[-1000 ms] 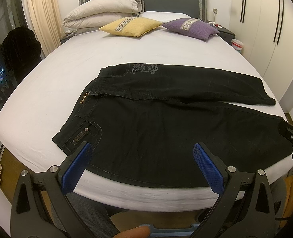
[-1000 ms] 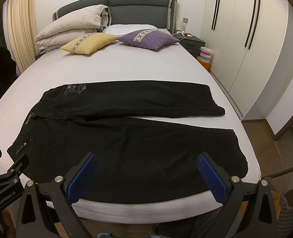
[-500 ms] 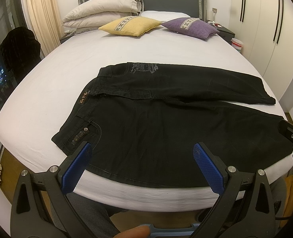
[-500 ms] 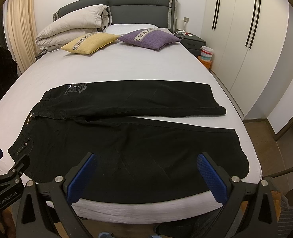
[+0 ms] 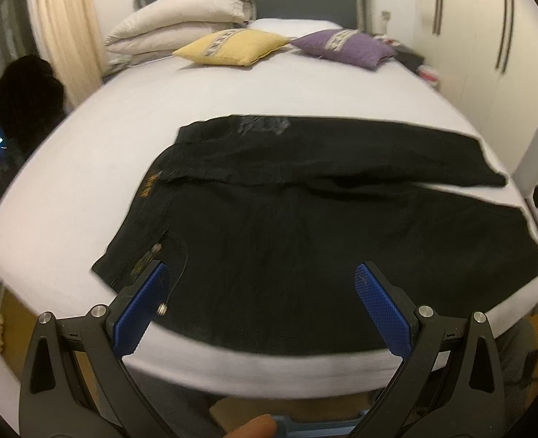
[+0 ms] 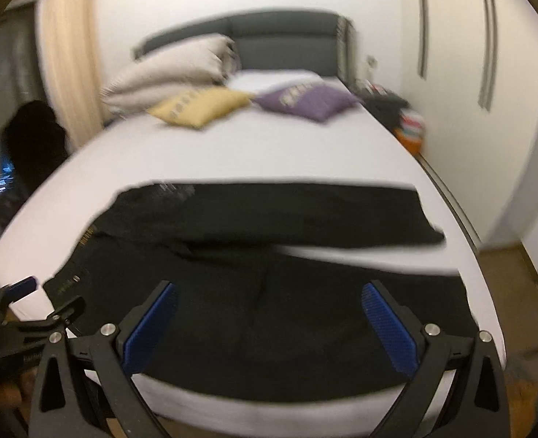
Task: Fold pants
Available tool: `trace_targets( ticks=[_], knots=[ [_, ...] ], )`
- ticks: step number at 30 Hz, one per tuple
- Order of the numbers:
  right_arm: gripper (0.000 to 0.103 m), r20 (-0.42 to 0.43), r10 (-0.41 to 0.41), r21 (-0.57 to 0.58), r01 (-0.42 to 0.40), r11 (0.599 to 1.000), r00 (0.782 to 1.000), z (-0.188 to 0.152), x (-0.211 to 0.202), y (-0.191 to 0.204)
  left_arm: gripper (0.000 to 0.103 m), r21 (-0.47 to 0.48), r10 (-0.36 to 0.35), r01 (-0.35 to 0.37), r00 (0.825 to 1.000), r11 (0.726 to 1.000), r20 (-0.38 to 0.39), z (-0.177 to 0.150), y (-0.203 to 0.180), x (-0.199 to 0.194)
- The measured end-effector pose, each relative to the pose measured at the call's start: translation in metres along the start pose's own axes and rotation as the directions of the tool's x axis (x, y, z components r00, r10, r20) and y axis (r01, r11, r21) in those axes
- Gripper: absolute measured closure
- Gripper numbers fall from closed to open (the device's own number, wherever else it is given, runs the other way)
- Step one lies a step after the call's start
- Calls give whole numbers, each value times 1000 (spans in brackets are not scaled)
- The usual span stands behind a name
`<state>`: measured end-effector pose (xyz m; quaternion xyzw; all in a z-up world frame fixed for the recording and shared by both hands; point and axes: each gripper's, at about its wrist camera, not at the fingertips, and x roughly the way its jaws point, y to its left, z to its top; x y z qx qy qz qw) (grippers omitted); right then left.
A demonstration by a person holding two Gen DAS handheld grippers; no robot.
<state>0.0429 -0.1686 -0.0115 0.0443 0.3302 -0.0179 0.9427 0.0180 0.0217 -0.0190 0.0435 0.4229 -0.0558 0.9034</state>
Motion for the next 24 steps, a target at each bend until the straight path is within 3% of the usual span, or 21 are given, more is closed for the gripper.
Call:
trace_targets(
  ticks=[2, 3, 6, 7, 10, 12, 13, 15, 16, 19, 24],
  knots=[
    [0, 47, 56, -61, -53, 997, 997, 13, 3, -5, 0, -49, -103, 104, 994, 993, 20, 17, 25, 11],
    [0, 64, 72, -88, -67, 994, 995, 20, 5, -8, 0, -43, -115, 116, 993, 992, 26, 27, 33, 17],
    [0, 134, 114, -193, -87, 977, 984, 44, 16, -14, 0, 85, -59, 45, 984, 995, 171, 60, 49, 27],
    [0, 148, 150, -226, -115, 967, 977, 52, 22, -18, 0, 125, -39, 16, 983, 992, 181, 74, 54, 35],
    [0, 136, 281, -314, -228, 922, 950, 79, 54, -25, 0, 232, 2, -6, 1000, 973, 20, 125, 67, 81],
    [0, 67, 340, -346, -298, 890, 938, 90, 77, -25, 0, 282, 36, -48, 998, 958, 50, 150, 76, 101],
    [0, 1, 388, -368, -360, 857, 922, 99, 98, -23, 0, 318, 33, -50, 998, 947, 58, 164, 80, 113],
    [0, -55, 411, -382, -400, 833, 910, 107, 120, -20, 0, 385, -16, 24, 1000, 923, -24, 192, 86, 152],
    [0, -97, 442, -386, -444, 809, 892, 112, 139, -19, 0, 399, -45, 67, 997, 914, -66, 201, 87, 168],
    [1, -150, 487, -388, -505, 771, 860, 116, 170, -21, 1, 440, -111, 187, 975, 878, -191, 227, 93, 223],
    [15, -267, 500, -426, -566, 706, 824, 131, 232, -20, 9, 494, -104, 244, 951, 835, -292, 253, 93, 288]
  ],
)
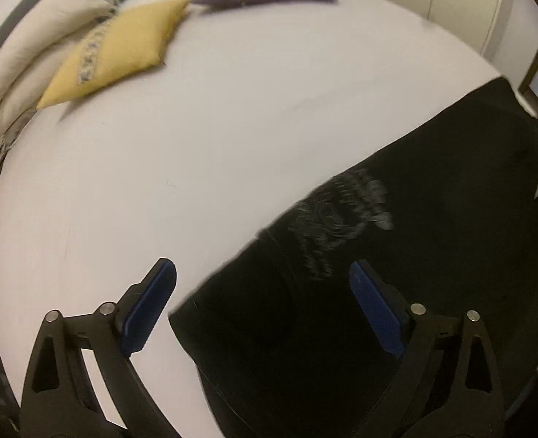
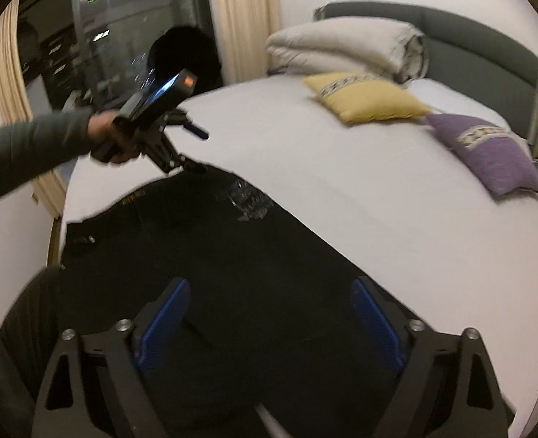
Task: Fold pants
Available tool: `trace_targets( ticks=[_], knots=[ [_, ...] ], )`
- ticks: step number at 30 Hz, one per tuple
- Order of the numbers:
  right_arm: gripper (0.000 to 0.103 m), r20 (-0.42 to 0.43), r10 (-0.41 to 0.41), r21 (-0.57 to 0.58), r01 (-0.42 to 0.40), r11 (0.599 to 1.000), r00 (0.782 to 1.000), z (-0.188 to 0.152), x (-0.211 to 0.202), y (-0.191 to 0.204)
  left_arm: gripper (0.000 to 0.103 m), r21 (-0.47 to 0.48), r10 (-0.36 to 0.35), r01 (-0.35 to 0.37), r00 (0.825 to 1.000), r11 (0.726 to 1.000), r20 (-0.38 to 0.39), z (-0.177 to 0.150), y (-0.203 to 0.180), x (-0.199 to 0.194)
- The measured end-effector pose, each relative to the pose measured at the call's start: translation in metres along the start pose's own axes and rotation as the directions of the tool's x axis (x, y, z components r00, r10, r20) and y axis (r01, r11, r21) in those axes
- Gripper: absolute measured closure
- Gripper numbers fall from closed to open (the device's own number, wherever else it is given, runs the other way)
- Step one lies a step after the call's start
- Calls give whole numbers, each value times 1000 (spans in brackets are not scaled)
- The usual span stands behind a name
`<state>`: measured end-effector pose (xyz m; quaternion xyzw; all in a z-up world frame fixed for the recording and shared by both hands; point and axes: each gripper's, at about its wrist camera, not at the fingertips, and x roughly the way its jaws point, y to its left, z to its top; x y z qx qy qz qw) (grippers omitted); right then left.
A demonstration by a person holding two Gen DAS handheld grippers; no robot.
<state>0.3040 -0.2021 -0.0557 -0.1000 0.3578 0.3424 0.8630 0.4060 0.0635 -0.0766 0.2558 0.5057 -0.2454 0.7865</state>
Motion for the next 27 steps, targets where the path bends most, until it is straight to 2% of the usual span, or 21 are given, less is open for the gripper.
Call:
trace_targets(
  ticks=[2, 4, 7, 10, 12, 14, 15, 17, 18, 19, 23, 25, 27],
  knots=[
    [20, -30, 12, -13, -12, 1000, 999, 5, 19, -16, 16, 20, -32, 33, 998, 999, -50, 8, 13, 24],
    [21, -46, 29, 4, -29, 1000, 999, 10, 33, -31, 22, 37, -61, 65, 993, 997, -102, 11, 19, 44],
    [21, -50, 59, 23, -58, 998, 997, 9, 43, -48, 22, 63, -90, 100, 985, 993, -146, 12, 25, 65],
    [24, -76, 88, 19, -86, 996, 993, 10, 58, -51, 24, 49, -120, 131, 976, 990, -183, 11, 33, 81],
    [26, -95, 93, 13, -92, 996, 991, 13, 66, -50, 31, 36, -158, 167, 969, 985, -190, 11, 37, 87],
    [26, -109, 97, 4, -98, 995, 989, 14, 72, -50, 52, 36, -191, 201, 964, 979, -188, 13, 38, 87],
    [27, -112, 101, 1, -101, 995, 989, 14, 73, -50, 57, 37, -198, 209, 962, 977, -185, 15, 39, 87],
    [30, -124, 111, -4, -112, 994, 986, 17, 78, -51, 87, 55, -180, 193, 968, 980, -176, 17, 39, 85],
    [31, -133, 106, -10, -108, 994, 985, 19, 80, -53, 88, 66, -170, 184, 970, 981, -175, 17, 39, 84],
    [31, -136, 100, -13, -103, 995, 986, 19, 81, -51, 95, 83, -161, 176, 973, 981, -166, 17, 37, 82],
    [33, -155, 83, -35, -90, 995, 984, 31, 92, -58, 98, 138, -91, 105, 991, 985, -100, 11, 26, 70],
    [35, -176, 71, -46, -80, 996, 982, 37, 104, -63, 99, 162, -36, 43, 998, 986, -49, 5, 19, 63],
    [42, -204, 71, -45, -82, 996, 976, 40, 115, -66, 99, 164, 7, -9, 1000, 986, 11, 2, 20, 48]
  ],
)
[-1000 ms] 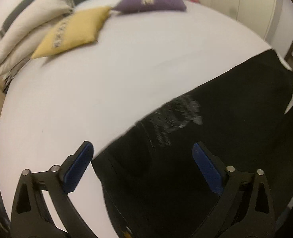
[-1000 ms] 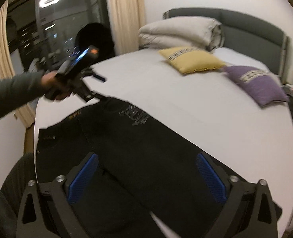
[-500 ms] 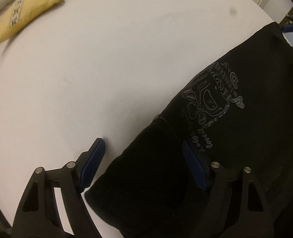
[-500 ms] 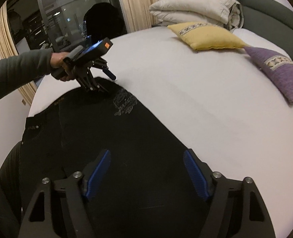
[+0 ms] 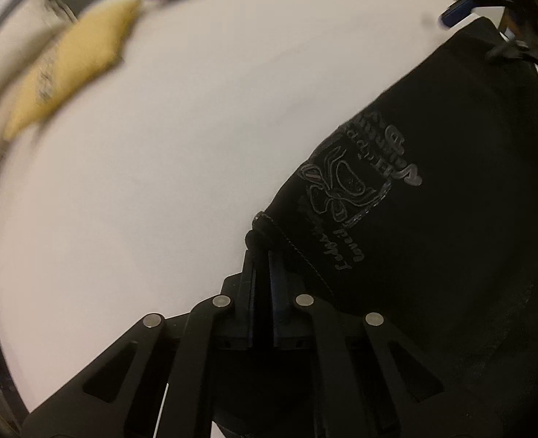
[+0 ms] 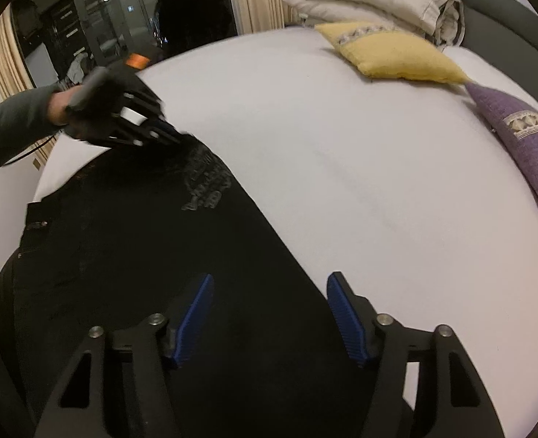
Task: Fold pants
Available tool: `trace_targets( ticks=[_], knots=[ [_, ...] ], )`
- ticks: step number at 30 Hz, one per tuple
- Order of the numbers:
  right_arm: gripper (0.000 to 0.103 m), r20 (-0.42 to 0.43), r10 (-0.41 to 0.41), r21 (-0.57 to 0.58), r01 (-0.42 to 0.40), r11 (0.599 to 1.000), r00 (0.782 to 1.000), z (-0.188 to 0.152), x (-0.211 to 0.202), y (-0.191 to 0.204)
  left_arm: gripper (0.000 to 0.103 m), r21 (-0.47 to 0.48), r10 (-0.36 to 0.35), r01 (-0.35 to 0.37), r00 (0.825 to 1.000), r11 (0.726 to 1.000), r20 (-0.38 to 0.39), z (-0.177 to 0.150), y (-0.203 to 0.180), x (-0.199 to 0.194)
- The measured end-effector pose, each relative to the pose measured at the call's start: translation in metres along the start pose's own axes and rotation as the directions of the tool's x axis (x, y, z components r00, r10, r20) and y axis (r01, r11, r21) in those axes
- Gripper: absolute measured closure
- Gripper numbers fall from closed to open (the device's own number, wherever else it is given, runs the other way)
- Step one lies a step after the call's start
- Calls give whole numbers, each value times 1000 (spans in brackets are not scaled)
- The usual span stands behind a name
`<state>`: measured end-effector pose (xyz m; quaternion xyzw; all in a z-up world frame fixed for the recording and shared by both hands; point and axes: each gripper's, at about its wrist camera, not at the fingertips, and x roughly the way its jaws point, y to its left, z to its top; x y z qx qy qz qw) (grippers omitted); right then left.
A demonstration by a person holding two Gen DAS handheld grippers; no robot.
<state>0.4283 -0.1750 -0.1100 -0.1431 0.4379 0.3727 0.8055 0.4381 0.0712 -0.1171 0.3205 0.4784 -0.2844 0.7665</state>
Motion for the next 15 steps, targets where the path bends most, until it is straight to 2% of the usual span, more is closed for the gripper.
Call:
trace_targets(
  ticks=[2, 3, 7, 10, 14, 15],
  knots=[
    [47, -34, -2, -11, 1, 1000, 999, 6, 12, -4, 99, -1, 34, -34, 998, 999, 48, -3, -5, -12],
    [53, -47, -5, -21, 4, 1000, 999, 8, 17, -5, 99, -2, 47, -47, 997, 999, 64, -11, -8, -16],
    [54, -102, -8, -37, 4, 999, 995, 19, 36, -12, 99, 33, 118, -123, 986, 992, 120, -13, -17, -30],
    [54, -131, 0, -37, -5, 999, 991, 24, 45, -21, 99, 43, 165, -176, 970, 983, 179, -21, -32, -45],
    [54, -188, 1, -41, -9, 999, 982, 23, 55, -29, 99, 9, 184, -192, 953, 981, 242, -33, -43, -63],
    [54, -202, 5, -37, -13, 999, 979, 23, 58, -32, 99, 8, 189, -197, 950, 980, 249, -43, -56, -75]
  ],
)
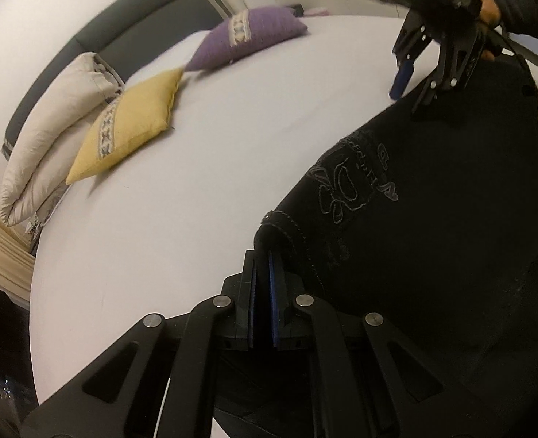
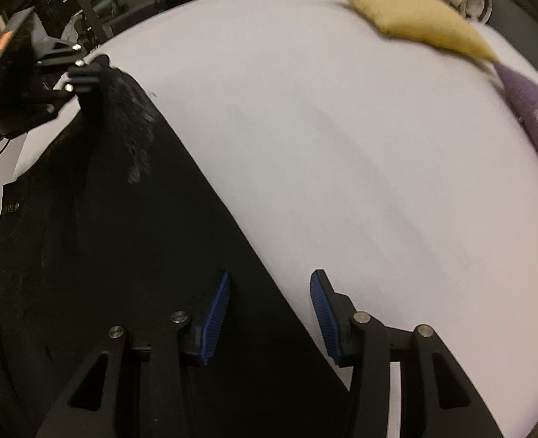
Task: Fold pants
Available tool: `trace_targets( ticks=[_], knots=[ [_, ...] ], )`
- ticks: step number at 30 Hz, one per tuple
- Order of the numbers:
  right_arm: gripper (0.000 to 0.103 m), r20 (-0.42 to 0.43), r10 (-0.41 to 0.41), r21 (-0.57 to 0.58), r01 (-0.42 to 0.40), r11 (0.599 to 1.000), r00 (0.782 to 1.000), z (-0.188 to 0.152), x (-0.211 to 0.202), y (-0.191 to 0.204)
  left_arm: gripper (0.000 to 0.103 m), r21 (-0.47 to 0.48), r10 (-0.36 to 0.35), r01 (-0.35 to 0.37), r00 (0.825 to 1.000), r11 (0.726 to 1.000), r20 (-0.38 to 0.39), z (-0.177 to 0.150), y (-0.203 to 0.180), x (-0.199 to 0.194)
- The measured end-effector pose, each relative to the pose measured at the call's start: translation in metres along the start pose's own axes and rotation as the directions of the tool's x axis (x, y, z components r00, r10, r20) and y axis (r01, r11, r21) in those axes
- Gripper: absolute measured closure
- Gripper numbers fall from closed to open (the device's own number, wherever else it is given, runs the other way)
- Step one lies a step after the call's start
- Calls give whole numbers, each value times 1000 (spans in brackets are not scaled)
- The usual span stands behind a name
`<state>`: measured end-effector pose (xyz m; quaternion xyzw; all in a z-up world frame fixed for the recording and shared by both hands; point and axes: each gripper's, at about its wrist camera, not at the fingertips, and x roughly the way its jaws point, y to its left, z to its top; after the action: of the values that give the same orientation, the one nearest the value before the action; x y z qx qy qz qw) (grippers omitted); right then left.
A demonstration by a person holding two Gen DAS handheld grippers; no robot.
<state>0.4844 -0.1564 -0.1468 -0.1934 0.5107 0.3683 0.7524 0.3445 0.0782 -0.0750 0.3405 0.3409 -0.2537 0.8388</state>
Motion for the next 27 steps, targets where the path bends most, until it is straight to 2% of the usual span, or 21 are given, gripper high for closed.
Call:
trace_targets(
  ticks=[5, 7, 10, 17, 19, 22, 26, 27],
  knots=[
    [54, -29, 10, -14, -11, 1000, 1000, 1, 8, -11, 99, 0, 23, -23, 999, 1000, 29, -13, -21, -29],
    [54, -21, -5, -34, 4, 999, 1000, 4, 7, -12, 99, -2, 17, -17, 999, 1000, 40, -8, -15, -20],
    [54, 7, -17, -30, 17, 999, 1000, 11, 5, -19, 99, -1, 21, -21, 998, 1000, 67, -10, -22, -35],
    [54, -27, 53, -75, -55, 996, 998, 27, 13, -29, 99, -8, 47, -47, 993, 999, 104, -14, -27, -51],
    [56, -34, 66, -78, -68, 995, 997, 33, 15, -32, 99, -10, 52, -52, 991, 999, 119, -15, -29, -54],
    [65, -42, 77, -95, -81, 992, 996, 36, 13, -37, 99, -8, 70, -69, 986, 998, 150, -17, -35, -66],
    [94, -53, 80, -151, -87, 985, 995, 42, 9, -38, 99, 7, 79, -81, 985, 997, 155, -17, -38, -71],
    [95, -54, 71, -166, -79, 983, 996, 43, 9, -36, 99, 8, 81, -83, 985, 997, 150, -18, -39, -71]
  ],
)
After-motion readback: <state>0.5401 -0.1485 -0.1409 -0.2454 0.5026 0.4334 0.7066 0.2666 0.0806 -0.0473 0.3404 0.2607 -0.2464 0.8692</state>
